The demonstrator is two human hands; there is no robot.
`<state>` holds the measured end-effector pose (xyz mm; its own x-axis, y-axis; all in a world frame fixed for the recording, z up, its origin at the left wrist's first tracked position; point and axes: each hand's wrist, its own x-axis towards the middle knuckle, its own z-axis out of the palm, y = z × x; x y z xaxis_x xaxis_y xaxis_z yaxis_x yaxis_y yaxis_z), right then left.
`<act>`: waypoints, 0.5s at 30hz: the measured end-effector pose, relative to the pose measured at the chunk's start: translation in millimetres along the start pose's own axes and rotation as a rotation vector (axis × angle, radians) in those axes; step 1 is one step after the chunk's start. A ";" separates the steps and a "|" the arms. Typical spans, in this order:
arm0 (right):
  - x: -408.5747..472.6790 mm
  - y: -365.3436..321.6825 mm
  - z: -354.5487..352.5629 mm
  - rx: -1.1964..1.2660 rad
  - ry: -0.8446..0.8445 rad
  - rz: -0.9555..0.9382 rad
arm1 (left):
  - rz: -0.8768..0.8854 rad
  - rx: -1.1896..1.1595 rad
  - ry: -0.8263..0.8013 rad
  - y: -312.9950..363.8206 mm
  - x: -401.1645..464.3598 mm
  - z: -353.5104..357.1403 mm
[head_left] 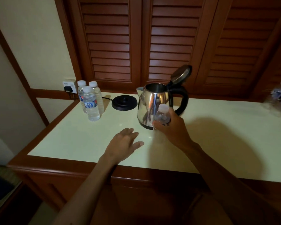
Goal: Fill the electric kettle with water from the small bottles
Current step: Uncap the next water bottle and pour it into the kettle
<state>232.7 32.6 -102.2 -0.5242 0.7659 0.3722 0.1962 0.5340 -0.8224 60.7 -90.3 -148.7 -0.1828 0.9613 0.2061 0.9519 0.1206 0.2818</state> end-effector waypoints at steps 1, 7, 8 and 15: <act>-3.4 6.1 -13.8 -0.015 0.004 -0.004 | 0.009 0.036 0.007 4.7 -1.7 -1.1; -16.6 44.8 -98.4 -0.103 0.084 0.013 | 0.033 0.139 0.134 43.7 -0.7 16.5; -18.2 51.6 -112.5 -0.116 0.100 0.024 | 0.072 0.150 0.147 57.1 3.2 22.8; -27.4 98.8 -212.6 -0.207 0.189 0.091 | 0.286 0.193 0.085 183.1 70.1 72.1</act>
<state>442.5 140.6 -102.2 -0.3367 0.8569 0.3903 0.4109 0.5067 -0.7579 240.0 17.0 -150.2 0.0853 0.9398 0.3308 0.9950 -0.0976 0.0208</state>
